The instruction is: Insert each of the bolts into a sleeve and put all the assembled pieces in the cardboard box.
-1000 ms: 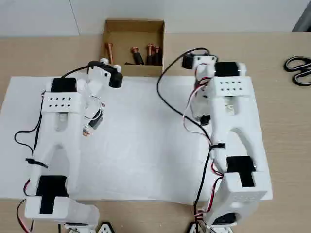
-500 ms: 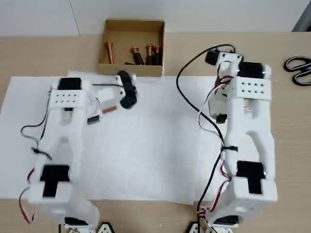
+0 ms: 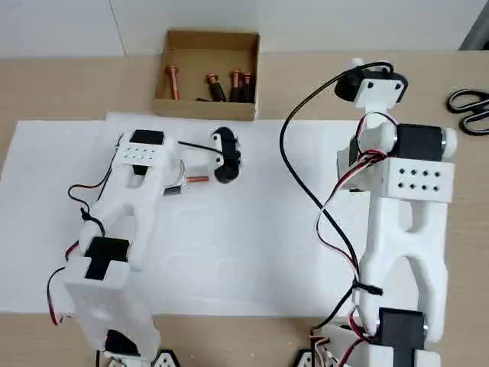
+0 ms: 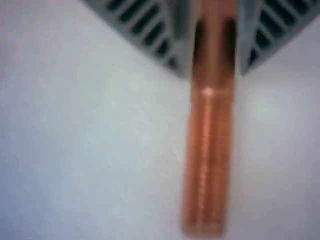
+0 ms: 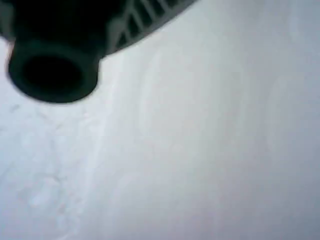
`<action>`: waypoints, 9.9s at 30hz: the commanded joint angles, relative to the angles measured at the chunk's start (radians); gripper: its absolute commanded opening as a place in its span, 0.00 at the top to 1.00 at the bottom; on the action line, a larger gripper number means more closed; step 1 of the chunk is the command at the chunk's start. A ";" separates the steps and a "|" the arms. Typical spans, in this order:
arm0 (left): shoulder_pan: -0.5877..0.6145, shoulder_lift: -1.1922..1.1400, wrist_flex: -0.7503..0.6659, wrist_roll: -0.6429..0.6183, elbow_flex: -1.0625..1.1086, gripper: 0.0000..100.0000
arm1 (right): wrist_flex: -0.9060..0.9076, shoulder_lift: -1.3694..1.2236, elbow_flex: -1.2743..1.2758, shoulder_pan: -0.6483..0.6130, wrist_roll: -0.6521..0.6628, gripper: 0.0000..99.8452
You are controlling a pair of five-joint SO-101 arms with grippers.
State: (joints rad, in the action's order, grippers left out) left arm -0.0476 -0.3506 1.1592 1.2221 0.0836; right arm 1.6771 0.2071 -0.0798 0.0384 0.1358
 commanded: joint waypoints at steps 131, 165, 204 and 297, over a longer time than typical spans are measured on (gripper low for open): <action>0.025 -0.232 0.278 -2.441 -0.311 0.99 | -0.004 0.048 0.041 -0.061 0.012 1.00; 0.052 -0.241 0.563 -1.189 -0.542 0.92 | -0.004 0.051 0.041 -0.062 0.011 1.00; 0.089 -0.242 0.269 -1.226 -0.344 0.99 | -0.004 0.048 0.041 -0.061 0.009 1.00; -0.379 1.169 -0.440 -1.699 0.616 0.99 | -1.013 1.523 1.654 -0.661 -0.170 1.00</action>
State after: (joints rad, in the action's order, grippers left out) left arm -0.4158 0.8140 0.8017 -0.4872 0.6713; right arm 0.6843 1.7062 1.5789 -0.6183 -0.0253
